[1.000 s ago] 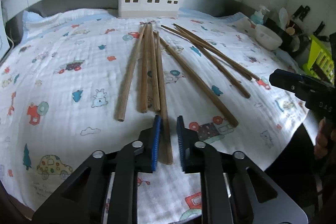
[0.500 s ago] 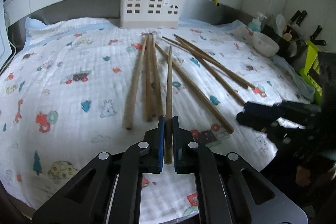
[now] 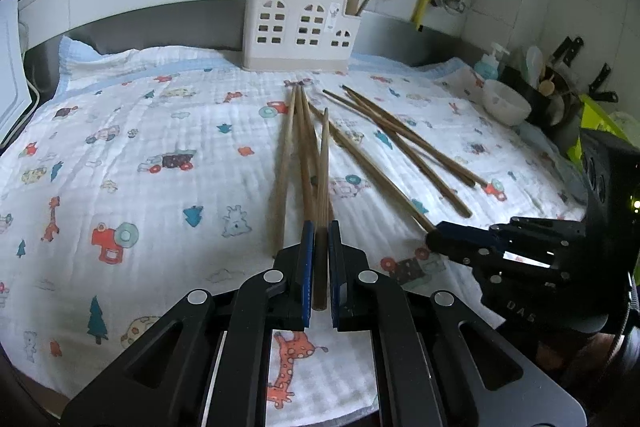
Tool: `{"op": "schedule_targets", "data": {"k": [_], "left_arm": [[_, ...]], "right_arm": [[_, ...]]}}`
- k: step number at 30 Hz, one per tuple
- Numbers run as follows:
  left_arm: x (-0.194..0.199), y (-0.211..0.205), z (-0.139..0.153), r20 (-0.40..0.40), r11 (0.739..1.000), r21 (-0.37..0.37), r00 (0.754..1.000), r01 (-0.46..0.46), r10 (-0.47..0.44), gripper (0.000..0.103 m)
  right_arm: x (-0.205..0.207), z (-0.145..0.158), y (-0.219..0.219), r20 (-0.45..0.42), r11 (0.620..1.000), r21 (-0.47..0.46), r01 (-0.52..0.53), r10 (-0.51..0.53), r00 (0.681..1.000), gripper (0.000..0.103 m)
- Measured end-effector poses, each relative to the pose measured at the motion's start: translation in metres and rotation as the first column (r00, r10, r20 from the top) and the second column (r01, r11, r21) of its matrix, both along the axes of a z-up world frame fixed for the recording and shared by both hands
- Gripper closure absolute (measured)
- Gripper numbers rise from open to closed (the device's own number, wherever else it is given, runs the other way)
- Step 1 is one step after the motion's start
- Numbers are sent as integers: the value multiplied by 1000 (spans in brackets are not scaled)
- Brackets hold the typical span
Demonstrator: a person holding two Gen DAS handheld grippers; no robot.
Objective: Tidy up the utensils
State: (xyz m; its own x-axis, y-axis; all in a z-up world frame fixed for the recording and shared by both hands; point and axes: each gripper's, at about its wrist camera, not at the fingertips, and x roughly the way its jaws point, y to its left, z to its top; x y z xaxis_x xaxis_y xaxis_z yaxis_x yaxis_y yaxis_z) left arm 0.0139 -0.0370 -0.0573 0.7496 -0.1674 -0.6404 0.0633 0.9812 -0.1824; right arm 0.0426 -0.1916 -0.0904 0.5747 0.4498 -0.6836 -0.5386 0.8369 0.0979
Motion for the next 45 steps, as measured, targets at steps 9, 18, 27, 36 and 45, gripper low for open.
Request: {"op": "schedule_targets", "data": {"k": [9, 18, 27, 36, 45], "left_arm": [[0, 8, 32, 109, 1000, 5, 994, -6, 5, 98], [14, 14, 63, 221, 1000, 9, 975, -10, 7, 98], [22, 17, 53, 145, 999, 8, 988, 42, -42, 98], [3, 17, 1, -37, 998, -5, 997, 70, -70, 87], [-1, 20, -30, -124, 999, 4, 992, 32, -31, 87]], "right_arm": [[2, 63, -33, 130, 996, 84, 43, -54, 990, 95], [24, 119, -41, 205, 989, 148, -2, -28, 978, 96], [30, 139, -33, 253, 991, 131, -33, -2, 967, 96], [27, 139, -28, 268, 993, 111, -39, 8, 963, 96], [24, 137, -26, 273, 994, 96, -43, 15, 962, 96]]}}
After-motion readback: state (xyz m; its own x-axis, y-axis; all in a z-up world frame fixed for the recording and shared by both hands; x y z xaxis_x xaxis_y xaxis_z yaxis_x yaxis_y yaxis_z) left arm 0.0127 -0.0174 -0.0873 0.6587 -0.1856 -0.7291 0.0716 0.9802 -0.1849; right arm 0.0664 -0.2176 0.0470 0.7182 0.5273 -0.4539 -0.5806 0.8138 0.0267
